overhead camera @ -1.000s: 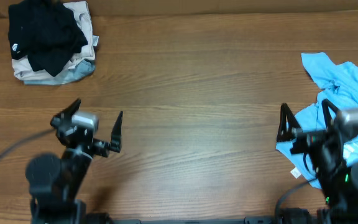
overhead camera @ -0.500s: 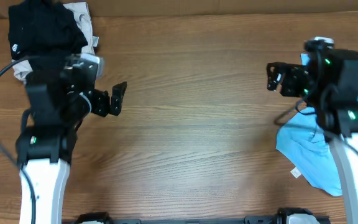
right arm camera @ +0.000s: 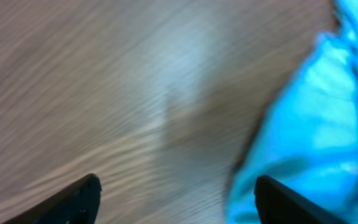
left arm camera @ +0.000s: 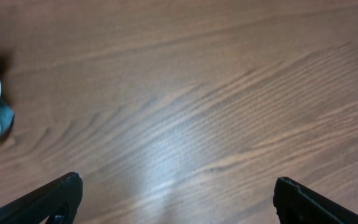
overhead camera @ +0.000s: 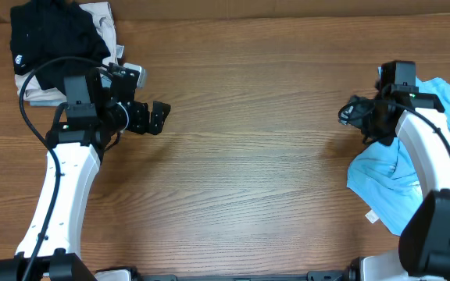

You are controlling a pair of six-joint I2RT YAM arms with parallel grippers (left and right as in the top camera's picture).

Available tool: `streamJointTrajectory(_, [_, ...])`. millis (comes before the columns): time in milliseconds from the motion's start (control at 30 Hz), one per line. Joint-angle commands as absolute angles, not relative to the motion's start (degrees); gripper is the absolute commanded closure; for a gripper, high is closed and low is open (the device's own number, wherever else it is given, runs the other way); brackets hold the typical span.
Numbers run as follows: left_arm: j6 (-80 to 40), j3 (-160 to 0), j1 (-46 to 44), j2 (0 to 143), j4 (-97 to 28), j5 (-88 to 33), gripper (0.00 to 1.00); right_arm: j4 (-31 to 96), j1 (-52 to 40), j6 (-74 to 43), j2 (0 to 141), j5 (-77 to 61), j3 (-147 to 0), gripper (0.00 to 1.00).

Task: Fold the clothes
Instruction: 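Move the right gripper to the crumpled light-blue T-shirt and grasp it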

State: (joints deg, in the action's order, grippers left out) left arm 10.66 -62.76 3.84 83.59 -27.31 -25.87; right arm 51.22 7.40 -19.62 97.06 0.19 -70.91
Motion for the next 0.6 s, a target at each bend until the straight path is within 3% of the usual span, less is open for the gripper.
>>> streamJointTrajectory(0, [9.4, -64.0, 3.1, 85.0, -25.6, -27.7, 0.0, 52.1, 8.0, -24.3, 100.2, 4.4, -71.4, 0.19])
streamJointTrajectory(367, [9.2, -64.0, 2.1, 90.8, -24.9, -26.3, 0.0, 52.8, 8.0, -29.8, 102.3, 9.0, -66.2, 0.21])
streamJointTrajectory(567, [9.2, -64.0, 2.1, 91.2, -25.0, -23.8, 0.0, 49.2, 8.0, -30.7, 102.3, 9.0, -61.2, 0.31])
